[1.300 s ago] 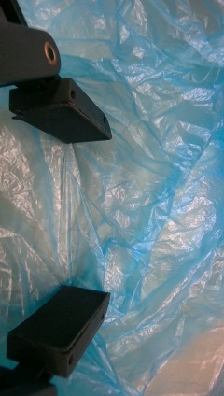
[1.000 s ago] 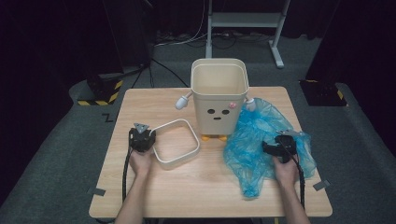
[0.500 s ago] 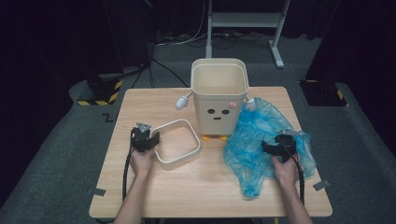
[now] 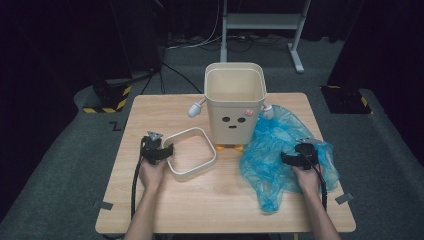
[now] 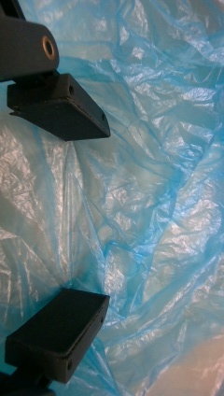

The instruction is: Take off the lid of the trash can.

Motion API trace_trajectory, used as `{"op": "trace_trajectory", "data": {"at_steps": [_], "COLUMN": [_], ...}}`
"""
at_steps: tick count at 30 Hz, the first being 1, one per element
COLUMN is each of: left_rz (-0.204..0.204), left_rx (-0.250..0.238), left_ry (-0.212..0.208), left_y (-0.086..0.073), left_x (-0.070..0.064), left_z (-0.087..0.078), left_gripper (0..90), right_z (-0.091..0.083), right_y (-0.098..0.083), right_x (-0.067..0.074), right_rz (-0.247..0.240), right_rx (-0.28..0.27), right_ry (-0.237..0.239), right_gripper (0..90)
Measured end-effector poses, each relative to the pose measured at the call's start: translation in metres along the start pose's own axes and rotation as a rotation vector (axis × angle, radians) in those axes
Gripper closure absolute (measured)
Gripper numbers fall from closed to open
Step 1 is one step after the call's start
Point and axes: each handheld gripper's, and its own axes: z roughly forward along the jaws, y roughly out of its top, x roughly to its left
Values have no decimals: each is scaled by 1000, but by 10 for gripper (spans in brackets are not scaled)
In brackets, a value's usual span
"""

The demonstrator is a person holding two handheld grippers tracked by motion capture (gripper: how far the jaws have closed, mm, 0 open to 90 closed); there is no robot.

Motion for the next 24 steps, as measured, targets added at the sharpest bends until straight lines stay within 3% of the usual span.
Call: {"op": "trace_trajectory", "data": {"at_steps": [3, 8, 13, 24], "left_rz": [1, 0, 3, 1], "left_rx": [0, 1, 2, 0], "left_ry": [-1, -3, -4, -4], "left_y": [0, 0, 0, 0], "left_x": [0, 0, 0, 0], "left_z": [0, 0, 0, 0], "left_gripper": [388, 385, 382, 381], "right_z": [-7, -19, -25, -30], "right_y": [6, 17, 25, 42], "right_x": [1, 2, 2, 5], "right_rz": [16, -2, 14, 25], "right_rx": [3, -34, -87, -125], "right_ry": [29, 46, 74, 124], "right_gripper": [174, 177, 159, 147]}}
